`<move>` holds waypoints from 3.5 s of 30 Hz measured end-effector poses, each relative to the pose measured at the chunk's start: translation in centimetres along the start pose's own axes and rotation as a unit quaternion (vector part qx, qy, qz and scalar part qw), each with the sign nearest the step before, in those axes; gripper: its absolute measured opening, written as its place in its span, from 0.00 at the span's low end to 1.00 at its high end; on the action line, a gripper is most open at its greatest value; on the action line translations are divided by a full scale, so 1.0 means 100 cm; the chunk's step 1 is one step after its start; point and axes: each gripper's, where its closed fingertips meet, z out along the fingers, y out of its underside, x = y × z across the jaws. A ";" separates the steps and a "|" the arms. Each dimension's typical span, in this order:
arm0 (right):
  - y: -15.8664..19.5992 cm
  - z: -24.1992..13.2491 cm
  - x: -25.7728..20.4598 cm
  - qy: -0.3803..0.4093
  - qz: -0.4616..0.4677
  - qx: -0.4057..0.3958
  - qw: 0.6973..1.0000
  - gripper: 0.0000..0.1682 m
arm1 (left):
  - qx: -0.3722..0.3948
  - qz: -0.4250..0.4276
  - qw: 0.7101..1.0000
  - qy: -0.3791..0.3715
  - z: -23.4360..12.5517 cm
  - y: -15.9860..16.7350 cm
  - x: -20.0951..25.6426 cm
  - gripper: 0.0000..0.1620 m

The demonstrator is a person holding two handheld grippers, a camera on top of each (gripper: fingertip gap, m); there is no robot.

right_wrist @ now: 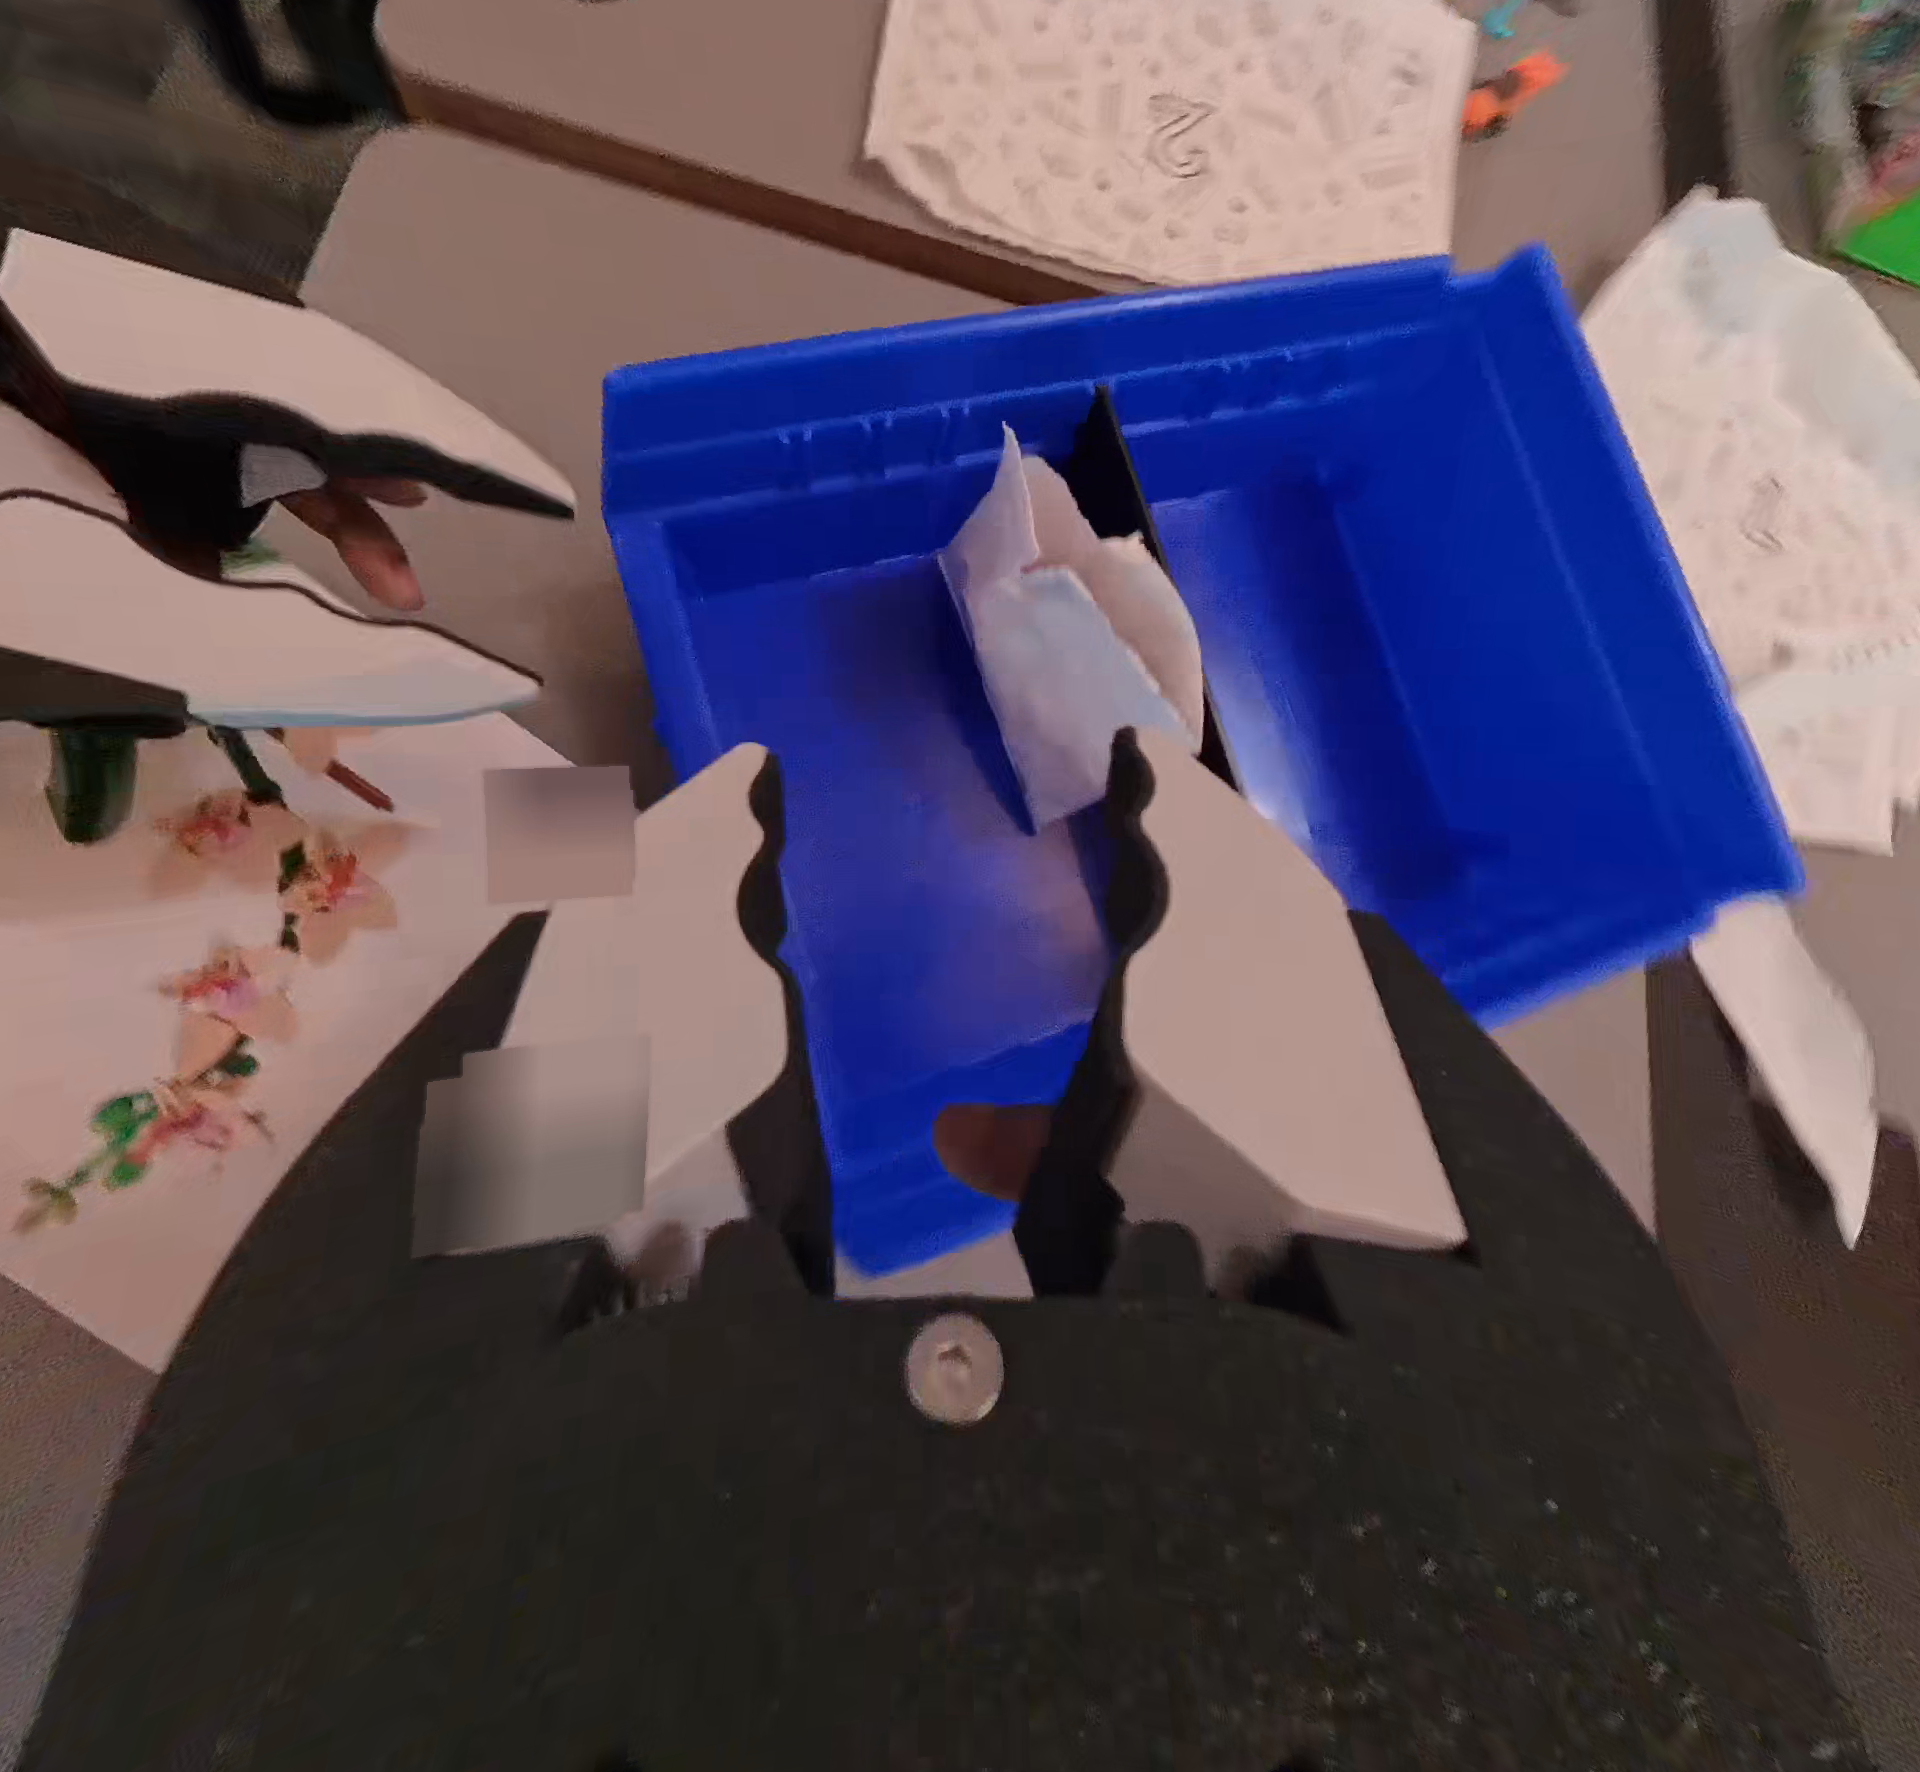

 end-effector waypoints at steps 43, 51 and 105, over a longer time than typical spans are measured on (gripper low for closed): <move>0.070 -0.080 -0.079 0.166 0.237 0.086 0.953 0.73 | -0.002 0.027 0.986 -0.165 -0.073 -0.045 0.025 0.64; 0.104 -0.184 -0.136 -0.018 0.225 0.300 0.927 0.69 | 0.104 0.033 0.994 0.018 -0.070 -0.050 0.104 0.37; 0.541 -0.523 -0.206 0.493 0.136 -0.024 0.859 0.00 | 0.144 0.123 0.848 0.494 -0.083 -0.005 0.476 0.10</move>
